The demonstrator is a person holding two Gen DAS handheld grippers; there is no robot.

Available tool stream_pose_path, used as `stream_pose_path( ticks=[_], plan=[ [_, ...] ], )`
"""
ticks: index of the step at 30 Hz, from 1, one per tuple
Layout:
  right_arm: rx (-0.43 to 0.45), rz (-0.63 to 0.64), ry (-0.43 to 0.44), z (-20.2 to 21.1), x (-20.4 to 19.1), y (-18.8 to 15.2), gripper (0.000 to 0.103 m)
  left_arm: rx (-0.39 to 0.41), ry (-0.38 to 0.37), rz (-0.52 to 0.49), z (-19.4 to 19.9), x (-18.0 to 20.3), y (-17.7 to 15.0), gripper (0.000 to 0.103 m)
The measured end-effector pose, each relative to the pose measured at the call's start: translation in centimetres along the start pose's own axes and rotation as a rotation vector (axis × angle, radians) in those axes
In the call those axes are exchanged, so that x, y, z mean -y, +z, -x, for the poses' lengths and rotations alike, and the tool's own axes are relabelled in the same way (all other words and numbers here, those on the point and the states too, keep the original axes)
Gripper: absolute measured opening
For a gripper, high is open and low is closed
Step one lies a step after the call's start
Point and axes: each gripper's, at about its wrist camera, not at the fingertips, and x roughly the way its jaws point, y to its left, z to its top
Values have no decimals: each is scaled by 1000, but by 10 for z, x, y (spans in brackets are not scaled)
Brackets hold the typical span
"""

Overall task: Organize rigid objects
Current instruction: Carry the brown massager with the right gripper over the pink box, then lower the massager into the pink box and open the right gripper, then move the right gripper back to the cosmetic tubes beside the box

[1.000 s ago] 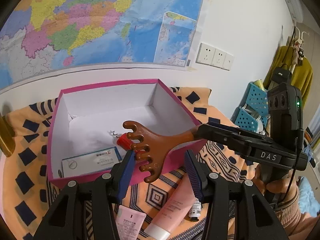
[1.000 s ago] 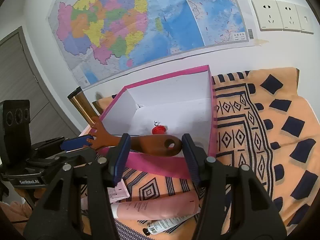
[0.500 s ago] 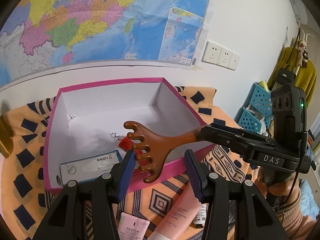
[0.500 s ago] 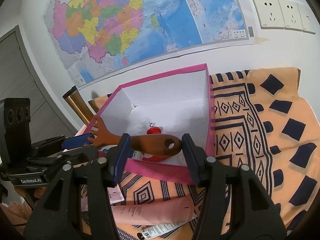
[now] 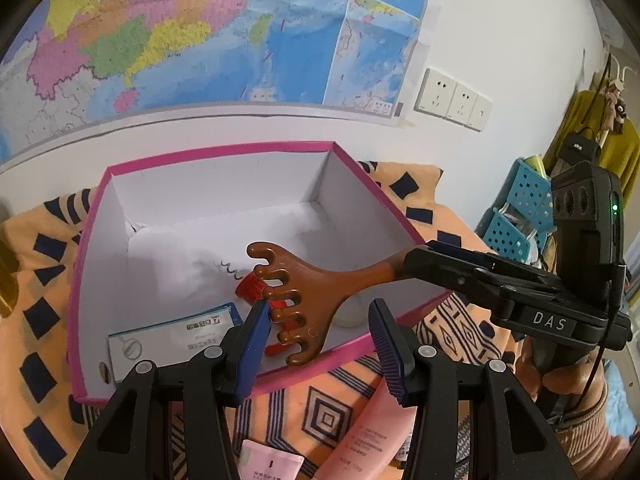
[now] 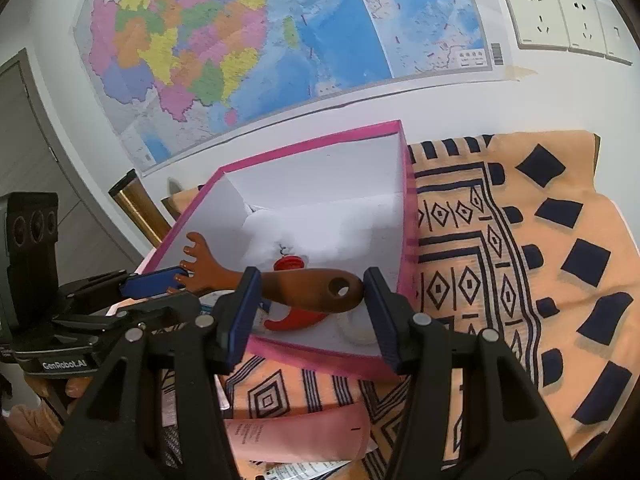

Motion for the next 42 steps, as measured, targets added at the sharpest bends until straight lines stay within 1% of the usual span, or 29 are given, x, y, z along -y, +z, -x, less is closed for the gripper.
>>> stream_pose_path(
  ticks=[18, 32, 34, 37, 42],
  plan=[
    [-13, 22, -43, -12, 2, 4, 56, -30, -9, 31, -16, -9, 5, 50],
    [6, 52, -100, -14, -3, 4, 56, -87, -21, 40, -41, -18, 6, 49],
    [13, 59, -112, -13, -5, 5, 56, -84, -12, 35, -41, -18, 4, 49],
    [22, 58, -108, -10, -4, 4, 56, -67, -11, 32, -36, -18, 1, 49],
    [42, 65, -68, 5, -3, -3, 56, 4, -16, -19, -8, -10, -11, 49]
  ],
)
